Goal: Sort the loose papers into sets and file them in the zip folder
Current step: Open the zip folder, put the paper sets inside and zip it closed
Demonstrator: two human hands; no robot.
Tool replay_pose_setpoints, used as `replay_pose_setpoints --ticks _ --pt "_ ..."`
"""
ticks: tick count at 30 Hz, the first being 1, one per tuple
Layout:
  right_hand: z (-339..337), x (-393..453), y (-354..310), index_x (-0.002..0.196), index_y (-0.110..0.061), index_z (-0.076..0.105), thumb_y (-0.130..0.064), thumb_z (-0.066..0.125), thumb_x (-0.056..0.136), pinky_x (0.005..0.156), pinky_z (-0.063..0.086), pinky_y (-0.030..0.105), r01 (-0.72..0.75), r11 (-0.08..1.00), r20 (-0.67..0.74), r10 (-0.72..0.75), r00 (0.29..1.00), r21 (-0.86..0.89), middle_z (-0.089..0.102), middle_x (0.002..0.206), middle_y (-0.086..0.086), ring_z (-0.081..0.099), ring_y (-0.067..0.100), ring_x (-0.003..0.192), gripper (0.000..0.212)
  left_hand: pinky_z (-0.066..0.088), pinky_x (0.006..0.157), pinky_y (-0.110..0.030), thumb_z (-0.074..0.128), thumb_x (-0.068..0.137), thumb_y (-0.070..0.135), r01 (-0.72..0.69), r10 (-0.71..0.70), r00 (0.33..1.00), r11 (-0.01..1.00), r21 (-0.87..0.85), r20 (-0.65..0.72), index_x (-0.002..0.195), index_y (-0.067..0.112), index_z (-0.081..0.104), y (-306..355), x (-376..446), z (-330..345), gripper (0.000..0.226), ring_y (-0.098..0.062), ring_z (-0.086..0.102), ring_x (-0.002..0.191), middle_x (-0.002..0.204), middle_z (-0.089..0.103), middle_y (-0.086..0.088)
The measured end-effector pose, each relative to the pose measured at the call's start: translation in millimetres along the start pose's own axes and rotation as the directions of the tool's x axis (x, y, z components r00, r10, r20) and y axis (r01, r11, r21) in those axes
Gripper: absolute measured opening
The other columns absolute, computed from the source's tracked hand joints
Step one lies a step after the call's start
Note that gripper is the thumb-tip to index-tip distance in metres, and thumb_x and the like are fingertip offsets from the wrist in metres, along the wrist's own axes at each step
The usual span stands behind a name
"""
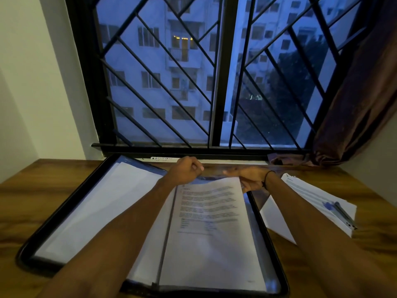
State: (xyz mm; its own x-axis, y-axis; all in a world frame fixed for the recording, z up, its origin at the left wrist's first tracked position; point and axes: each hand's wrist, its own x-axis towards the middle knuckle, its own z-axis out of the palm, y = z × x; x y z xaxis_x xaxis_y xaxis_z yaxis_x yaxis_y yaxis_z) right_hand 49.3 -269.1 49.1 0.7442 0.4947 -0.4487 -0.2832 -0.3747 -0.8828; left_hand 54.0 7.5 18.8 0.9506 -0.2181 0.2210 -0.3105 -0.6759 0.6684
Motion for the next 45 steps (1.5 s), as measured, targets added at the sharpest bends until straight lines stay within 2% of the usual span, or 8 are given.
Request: replay_pose_setpoints --ticks 8,13,19,24,29,36,41,45 --pt "27 -29 24 0.146 -0.007 0.053 -0.094 0.02 0.081 0.091 0.052 0.052 -0.032 0.97 0.235 -0.027 0.972 0.242 0.055 0.141 0.027 0.055 0.043 0.122 0.113 0.056 0.069 -0.033 0.051 0.092 0.073 0.131 -0.108 0.982 0.98 -0.151 0.152 0.108 0.026 0.062 36 -49 -19 0.051 -0.018 0.067 0.082 0.096 0.072 -0.004" --pt "85 -42 1 0.116 -0.017 0.078 -0.078 0.015 0.093 0.092 0.058 0.048 0.168 0.912 0.01 -0.186 0.983 0.373 0.073 0.12 0.015 0.072 0.032 0.105 0.091 0.064 0.075 -0.04 0.03 0.082 0.092 0.371 -0.304 0.907 0.904 -0.214 0.29 0.137 0.023 0.056 47 -77 -58 0.091 -0.025 0.073 0.091 0.113 0.072 -0.011" --pt "128 -13 -25 0.159 -0.013 0.031 -0.095 0.012 0.078 0.12 0.016 0.068 0.093 0.945 0.43 -0.229 0.873 0.314 0.029 0.159 0.032 0.026 0.047 0.149 0.116 0.061 0.082 -0.049 0.034 0.065 0.104 0.429 -0.353 0.898 0.836 -0.342 0.265 0.141 0.028 0.056 35 -105 -126 0.11 -0.03 0.074 0.106 0.125 0.072 -0.008" --pt "163 20 -45 0.155 -0.02 0.039 -0.076 0.013 0.096 0.115 0.033 0.062 0.173 0.985 0.492 -0.152 0.857 0.003 0.047 0.153 0.019 0.042 0.035 0.144 0.086 0.042 0.114 -0.051 0.07 0.071 0.08 0.461 -0.423 0.888 0.804 -0.376 0.182 0.138 0.02 0.062 3 -117 -163 0.09 -0.029 0.061 0.125 0.136 0.066 -0.009" --pt "194 39 -49 0.137 -0.017 0.06 -0.036 0.064 0.099 0.1 0.055 0.052 0.376 0.874 0.308 -0.282 0.909 -0.308 0.07 0.127 0.009 0.068 0.025 0.117 0.043 0.054 0.089 -0.034 0.074 0.089 0.013 0.435 -0.468 0.874 0.872 0.223 0.126 0.137 0.01 0.058 -13 -135 -184 0.05 -0.024 0.064 0.111 0.132 0.064 -0.012" --pt "213 64 -35 0.107 -0.005 0.073 -0.011 0.085 0.08 0.064 0.049 0.012 0.499 0.638 0.088 -0.562 0.822 -0.586 0.067 0.095 0.0 0.06 0.0 0.072 0.029 0.045 0.094 -0.038 0.08 0.083 0.037 0.34 -0.323 0.937 0.746 0.572 -0.136 0.151 0.016 0.031 -38 -148 -166 0.087 -0.034 0.051 0.129 0.146 0.046 -0.013" --pt "201 74 -27 0.09 -0.003 0.073 -0.011 0.079 0.083 0.066 0.047 0.017 0.491 0.632 -0.033 -0.632 0.774 -0.6 0.071 0.084 0.007 0.06 0.003 0.069 0.012 0.045 0.1 -0.055 0.078 0.081 0.043 0.274 -0.093 0.959 0.527 0.804 -0.266 0.146 0.02 0.036 -30 -127 -130 0.08 -0.034 0.044 0.131 0.143 0.041 -0.009" --pt "183 67 -23 0.091 -0.005 0.07 -0.009 0.07 0.089 0.075 0.053 0.031 0.426 0.606 -0.088 -0.636 0.767 -0.672 0.072 0.088 0.011 0.062 0.013 0.077 0.005 0.046 0.094 -0.046 0.068 0.087 0.041 0.123 0.013 0.984 0.663 0.739 -0.176 0.129 0.017 0.054 -18 -104 -94 0.05 -0.034 0.052 0.121 0.131 0.055 -0.01"
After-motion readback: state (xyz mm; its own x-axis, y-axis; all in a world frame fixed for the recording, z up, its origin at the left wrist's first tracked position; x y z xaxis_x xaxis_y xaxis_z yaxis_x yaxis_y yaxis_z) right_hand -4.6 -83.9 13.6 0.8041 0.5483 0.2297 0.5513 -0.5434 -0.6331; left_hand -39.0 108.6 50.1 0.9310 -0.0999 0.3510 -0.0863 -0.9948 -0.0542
